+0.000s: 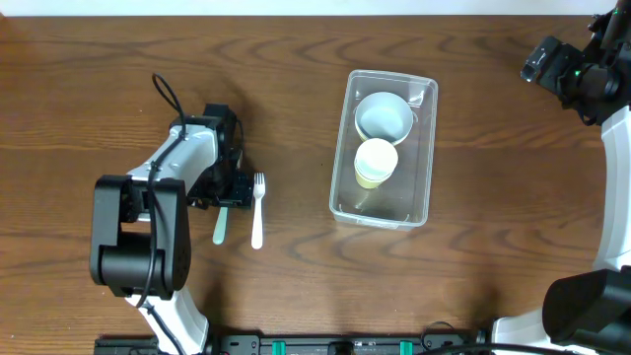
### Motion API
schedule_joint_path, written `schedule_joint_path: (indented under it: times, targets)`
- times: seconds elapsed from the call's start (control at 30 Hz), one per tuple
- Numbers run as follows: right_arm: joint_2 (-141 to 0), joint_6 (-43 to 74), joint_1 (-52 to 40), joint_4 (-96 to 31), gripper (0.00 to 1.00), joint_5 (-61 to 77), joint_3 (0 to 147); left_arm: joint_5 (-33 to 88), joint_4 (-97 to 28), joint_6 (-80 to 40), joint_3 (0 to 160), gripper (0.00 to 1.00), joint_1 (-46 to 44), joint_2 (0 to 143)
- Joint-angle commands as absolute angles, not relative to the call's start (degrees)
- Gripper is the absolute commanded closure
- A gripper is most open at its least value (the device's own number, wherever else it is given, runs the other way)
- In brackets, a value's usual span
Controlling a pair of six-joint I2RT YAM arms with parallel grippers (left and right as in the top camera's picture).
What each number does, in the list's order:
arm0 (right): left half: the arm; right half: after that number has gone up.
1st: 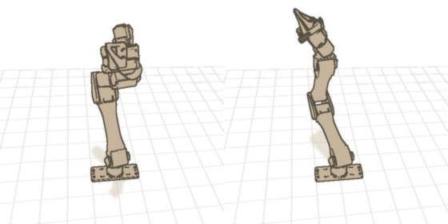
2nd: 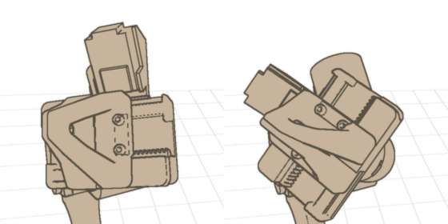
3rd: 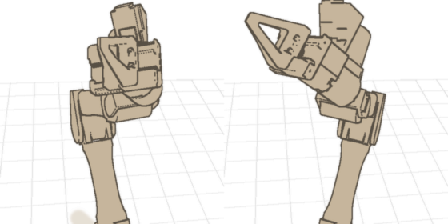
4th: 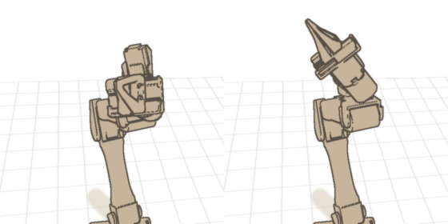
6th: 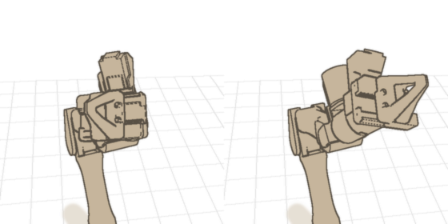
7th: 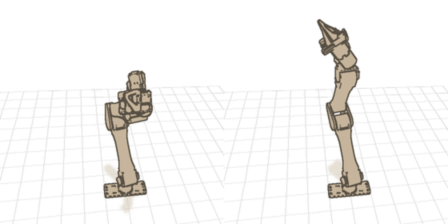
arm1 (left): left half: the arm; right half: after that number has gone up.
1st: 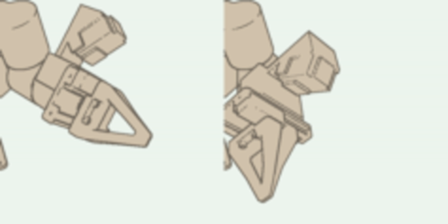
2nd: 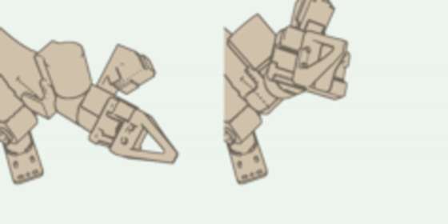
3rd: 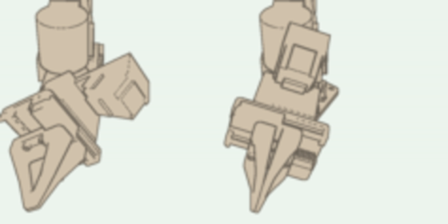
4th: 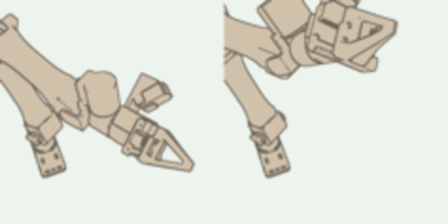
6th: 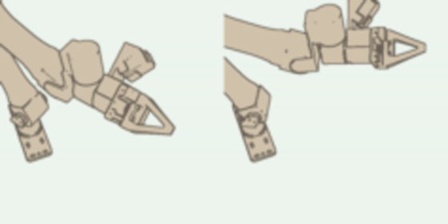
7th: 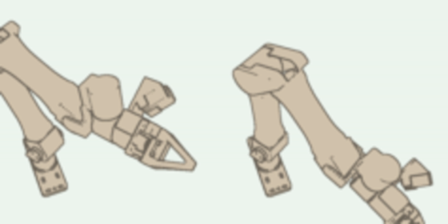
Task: Pack container
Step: 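Grasp the mint-green spoon with the left gripper, then carry the spoon into the container and lower it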
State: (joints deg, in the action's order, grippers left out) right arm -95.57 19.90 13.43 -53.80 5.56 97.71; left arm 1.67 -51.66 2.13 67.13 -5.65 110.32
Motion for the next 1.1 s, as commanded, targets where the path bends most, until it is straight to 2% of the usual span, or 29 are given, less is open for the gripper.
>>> schedule_joint_path:
  times: [0.0, 0.03, 0.2, 0.23, 0.43, 0.73, 0.93, 1.07]
  targets:
    - [-95.53, 19.64, 13.96, -53.78, 0.01, 5.37, 97.69, 0.91, -49.39, 2.74, 64.51, 0.30, -5.32, 111.24]
    - [-95.53, 19.64, 13.96, -53.78, 0.01, 5.37, 97.69, 0.89, -48.69, 2.74, 64.14, 0.42, -5.32, 111.24]
    - [-95.53, 19.64, 13.96, -53.78, 0.01, 5.37, 97.69, 0.93, -47.86, 2.35, 63.53, 0.81, -5.32, 111.24]
    - [-95.53, 19.64, 13.96, -53.78, 0.01, 5.37, 97.69, 0.91, -47.99, 2.00, 63.53, 0.93, -5.32, 111.24]
    - [-95.53, 19.66, 13.96, -53.78, 0.01, 5.37, 97.69, 0.93, -54.57, 0.30, 67.07, 0.94, -5.32, 109.47]
    - [-95.53, 19.64, 13.96, -53.78, 0.01, 5.37, 97.69, 7.75, -70.57, 0.45, 90.08, 0.94, -9.04, 97.69]
    - [-95.53, 19.64, 13.96, -53.78, 0.01, 5.39, 97.69, 11.38, -67.11, 5.69, 96.40, 0.94, -22.11, 89.30]
    - [-95.53, 19.64, 13.98, -53.78, 0.01, 5.39, 97.69, 11.31, -62.46, 11.33, 95.94, 0.94, -33.34, 89.56]
